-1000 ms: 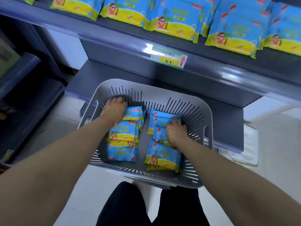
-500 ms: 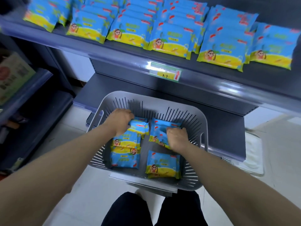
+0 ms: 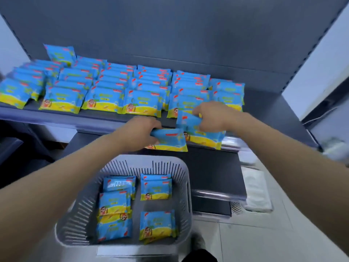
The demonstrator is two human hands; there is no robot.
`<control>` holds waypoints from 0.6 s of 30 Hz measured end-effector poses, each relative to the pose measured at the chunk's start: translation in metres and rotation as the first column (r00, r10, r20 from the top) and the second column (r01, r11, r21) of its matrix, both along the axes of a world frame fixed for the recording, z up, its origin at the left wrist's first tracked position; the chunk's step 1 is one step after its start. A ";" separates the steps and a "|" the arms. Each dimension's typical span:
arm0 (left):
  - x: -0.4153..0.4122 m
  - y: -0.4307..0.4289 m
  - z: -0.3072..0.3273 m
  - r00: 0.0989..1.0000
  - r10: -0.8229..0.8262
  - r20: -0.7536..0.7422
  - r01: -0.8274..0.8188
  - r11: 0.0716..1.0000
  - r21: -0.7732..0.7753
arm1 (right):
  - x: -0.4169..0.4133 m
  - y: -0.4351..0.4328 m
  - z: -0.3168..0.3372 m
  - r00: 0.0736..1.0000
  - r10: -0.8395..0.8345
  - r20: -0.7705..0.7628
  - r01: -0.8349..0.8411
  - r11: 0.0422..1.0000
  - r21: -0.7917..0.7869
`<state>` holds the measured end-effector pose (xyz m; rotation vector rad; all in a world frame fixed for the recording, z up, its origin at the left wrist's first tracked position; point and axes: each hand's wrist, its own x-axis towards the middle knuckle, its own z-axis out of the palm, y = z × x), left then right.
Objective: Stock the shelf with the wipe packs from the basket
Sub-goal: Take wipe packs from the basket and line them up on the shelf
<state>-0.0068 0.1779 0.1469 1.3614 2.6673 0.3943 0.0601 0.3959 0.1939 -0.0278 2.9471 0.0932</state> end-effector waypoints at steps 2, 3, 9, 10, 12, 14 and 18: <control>0.007 0.029 0.021 0.999 -0.046 -0.005 0.046 0.996 0.081 | 0.004 0.036 0.027 0.998 -0.040 -0.047 0.042 0.997 0.058; 0.010 0.044 0.029 0.998 -0.064 -0.012 0.065 0.991 0.116 | 0.005 0.054 0.037 0.995 -0.075 -0.064 0.079 0.995 0.064; 0.022 0.130 0.050 0.988 -0.151 -0.019 0.152 0.975 0.164 | -0.005 0.140 0.023 0.980 -0.199 0.004 0.199 0.980 0.011; 0.021 0.142 0.048 0.987 -0.162 -0.015 0.162 0.976 0.148 | -0.009 0.151 0.016 0.979 -0.202 0.021 0.202 0.979 -0.003; 0.018 0.163 0.044 0.987 -0.162 0.003 0.160 0.980 0.118 | -0.019 0.169 0.005 0.980 -0.195 0.037 0.197 0.980 -0.038; 0.011 0.181 0.040 0.991 -0.129 0.027 0.125 0.986 0.107 | -0.032 0.185 -0.001 0.985 -0.166 0.039 0.168 0.984 -0.056; -0.003 0.213 0.032 0.994 -0.062 0.091 0.049 0.989 0.139 | -0.057 0.205 -0.007 0.996 -0.084 0.041 0.086 0.995 -0.053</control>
